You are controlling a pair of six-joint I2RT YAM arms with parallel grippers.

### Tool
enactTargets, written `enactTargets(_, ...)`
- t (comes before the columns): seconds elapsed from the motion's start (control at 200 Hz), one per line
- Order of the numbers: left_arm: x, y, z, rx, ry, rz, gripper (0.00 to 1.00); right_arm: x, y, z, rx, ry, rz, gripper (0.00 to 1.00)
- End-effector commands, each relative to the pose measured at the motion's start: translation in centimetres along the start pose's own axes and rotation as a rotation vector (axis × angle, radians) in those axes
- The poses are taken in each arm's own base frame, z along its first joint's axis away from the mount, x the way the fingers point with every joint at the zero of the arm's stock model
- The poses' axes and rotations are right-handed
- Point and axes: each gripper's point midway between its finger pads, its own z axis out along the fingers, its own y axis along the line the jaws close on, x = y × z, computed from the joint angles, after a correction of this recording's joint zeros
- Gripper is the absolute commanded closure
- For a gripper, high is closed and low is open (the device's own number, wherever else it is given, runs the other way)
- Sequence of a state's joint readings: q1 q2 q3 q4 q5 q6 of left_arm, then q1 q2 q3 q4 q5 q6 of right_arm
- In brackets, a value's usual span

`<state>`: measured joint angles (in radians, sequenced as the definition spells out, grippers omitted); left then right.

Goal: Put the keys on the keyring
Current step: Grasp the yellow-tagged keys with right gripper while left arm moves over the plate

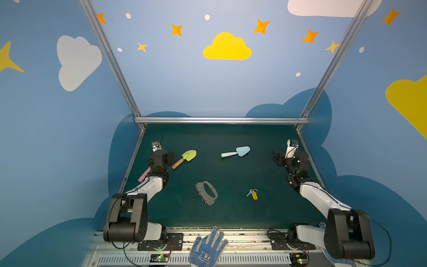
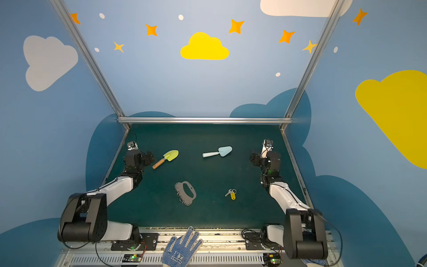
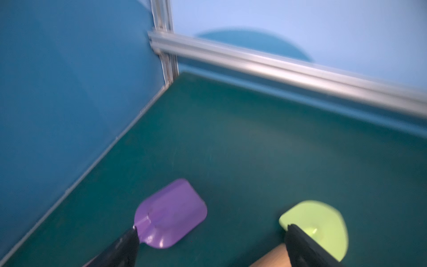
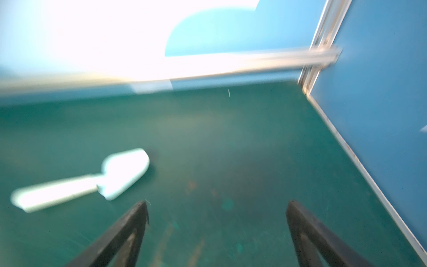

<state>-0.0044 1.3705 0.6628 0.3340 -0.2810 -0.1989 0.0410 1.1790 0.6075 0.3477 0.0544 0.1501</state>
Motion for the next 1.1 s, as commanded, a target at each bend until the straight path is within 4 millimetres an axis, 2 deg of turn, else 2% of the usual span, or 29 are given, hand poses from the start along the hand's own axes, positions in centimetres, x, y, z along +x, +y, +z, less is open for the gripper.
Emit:
enactTargets(0.0, -0.3, 1.6, -1.5, -0.094, 0.113, -0.256, 0.0, 2.5, -3.3, -2.5, 0.173, 0.166, 0.314, 0.03)
enactTargets(0.07, -0.9, -0.3, -2.2, 0.003, 0.181, -0.313, 0.0, 2.4, -2.8, -3.0, 0.091, 0.192, 0.382, 0.03)
enactTargets(0.175, -1.1, -3.0, -3.9, 0.153, 0.246, -0.382, 0.0, 1.8, -0.5, -4.1, -0.089, 0.225, 0.487, 0.03)
enactTargets(0.195, -1.0, -3.5, -4.2, 0.185, 0.258, -0.39, 0.01, 0.6, 0.1, -4.4, -0.123, 0.217, 0.497, 0.03)
enactTargets(0.3, 0.1, -6.9, -6.4, 0.376, 0.359, -0.442, 0.03, 0.6, 2.8, -6.0, -0.27, 0.295, 0.538, 0.04)
enactTargets(0.35, 0.8, -8.2, -7.6, 0.44, 0.421, -0.429, 0.05, 1.1, 3.7, -6.8, -0.308, 0.341, 0.54, 0.17)
enactTargets(0.431, 2.9, -9.6, -9.1, 0.485, 0.521, -0.409, 0.08, 2.8, 4.6, -8.0, -0.339, 0.428, 0.548, 0.36)
enactTargets(0.506, 4.7, -11.8, -10.9, 0.576, 0.596, -0.381, 0.11, 5.2, 5.2, -8.7, -0.349, 0.514, 0.567, 0.43)
enactTargets(0.576, 6.5, -13.5, -12.3, 0.623, 0.656, -0.337, 0.12, 7.2, 5.6, -9.1, -0.339, 0.58, 0.563, 0.46)
enactTargets(0.591, 7.0, -13.9, -12.5, 0.628, 0.666, -0.327, 0.13, 8.6, 5.6, -9.3, -0.323, 0.613, 0.566, 0.46)
enactTargets(0.646, 8.5, -15.1, -13.5, 0.651, 0.7, -0.293, 0.14, 10.7, 5.5, -9.5, -0.288, 0.661, 0.56, 0.47)
enactTargets(0.771, 11.5, -17.4, -14.6, 0.68, 0.762, -0.241, 0.16, 14.3, 6.2, -10.0, -0.236, 0.774, 0.502, 0.54)
enactTargets(0.966, 14.5, -20.7, -15.9, 0.737, 0.848, -0.209, 0.18, 18.6, 6.7, -10.2, -0.209, 0.904, 0.441, 0.59)
enactTargets(1.092, 15.5, -21.9, -16.5, 0.751, 0.873, -0.186, 0.18, 20.2, 7.4, -10.3, -0.215, 0.947, 0.431, 0.6)
